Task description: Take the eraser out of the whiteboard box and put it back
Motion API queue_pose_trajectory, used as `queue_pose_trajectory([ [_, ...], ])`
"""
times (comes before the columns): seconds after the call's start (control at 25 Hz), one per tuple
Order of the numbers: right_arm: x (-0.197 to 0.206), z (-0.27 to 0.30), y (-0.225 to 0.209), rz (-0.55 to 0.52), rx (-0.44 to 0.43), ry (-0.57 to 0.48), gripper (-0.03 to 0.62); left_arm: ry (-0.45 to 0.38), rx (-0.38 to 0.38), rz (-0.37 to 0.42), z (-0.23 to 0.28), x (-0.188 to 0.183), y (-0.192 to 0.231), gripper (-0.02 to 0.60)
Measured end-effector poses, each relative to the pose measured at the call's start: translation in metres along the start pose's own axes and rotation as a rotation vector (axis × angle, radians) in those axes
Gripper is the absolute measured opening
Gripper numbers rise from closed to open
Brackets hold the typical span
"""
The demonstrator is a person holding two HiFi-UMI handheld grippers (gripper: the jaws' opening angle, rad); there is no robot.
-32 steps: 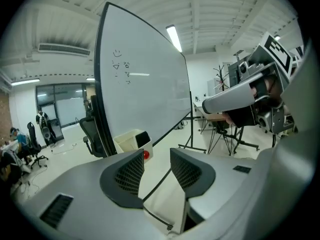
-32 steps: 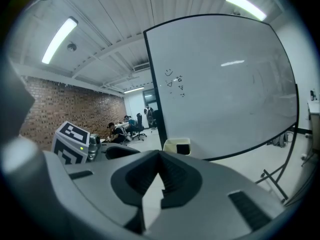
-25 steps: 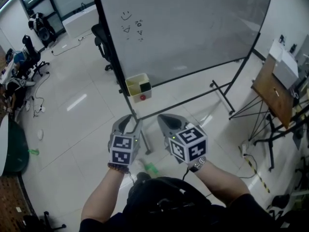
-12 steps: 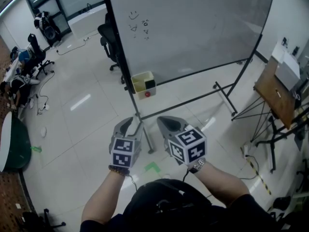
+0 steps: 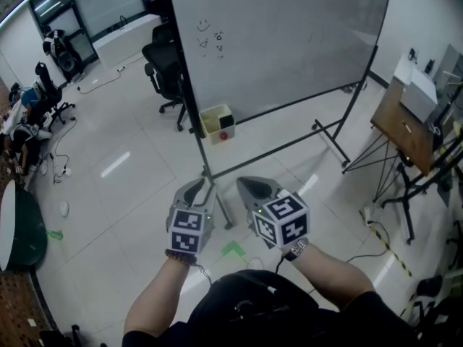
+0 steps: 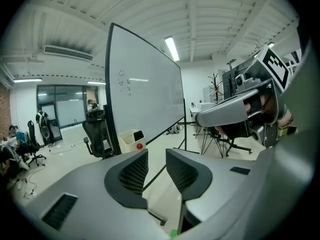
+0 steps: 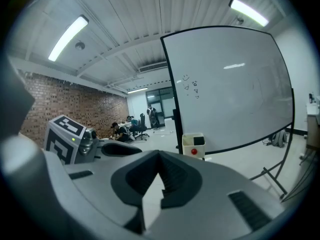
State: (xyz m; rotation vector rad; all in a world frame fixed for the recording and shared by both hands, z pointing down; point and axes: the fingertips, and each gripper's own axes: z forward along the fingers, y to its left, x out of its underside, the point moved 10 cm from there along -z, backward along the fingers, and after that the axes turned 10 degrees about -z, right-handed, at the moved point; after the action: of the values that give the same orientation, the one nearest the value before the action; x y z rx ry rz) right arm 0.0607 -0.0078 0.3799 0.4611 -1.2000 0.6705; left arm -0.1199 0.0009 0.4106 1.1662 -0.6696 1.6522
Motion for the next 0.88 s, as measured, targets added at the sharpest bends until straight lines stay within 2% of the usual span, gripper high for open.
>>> queue_pose_trajectory([
  [0.52,0.005,-0.033,0.079,-0.023,0.087,0.0,0.021,-0.027,0.084,0.008,-0.069,0.024,0.0,0.008],
  [0.88,0.004,-0.046,0.097,-0.052,0.078,-0.016,0.021,-0.034,0.088,0.004,-0.088,0.029,-0.007,0.003],
])
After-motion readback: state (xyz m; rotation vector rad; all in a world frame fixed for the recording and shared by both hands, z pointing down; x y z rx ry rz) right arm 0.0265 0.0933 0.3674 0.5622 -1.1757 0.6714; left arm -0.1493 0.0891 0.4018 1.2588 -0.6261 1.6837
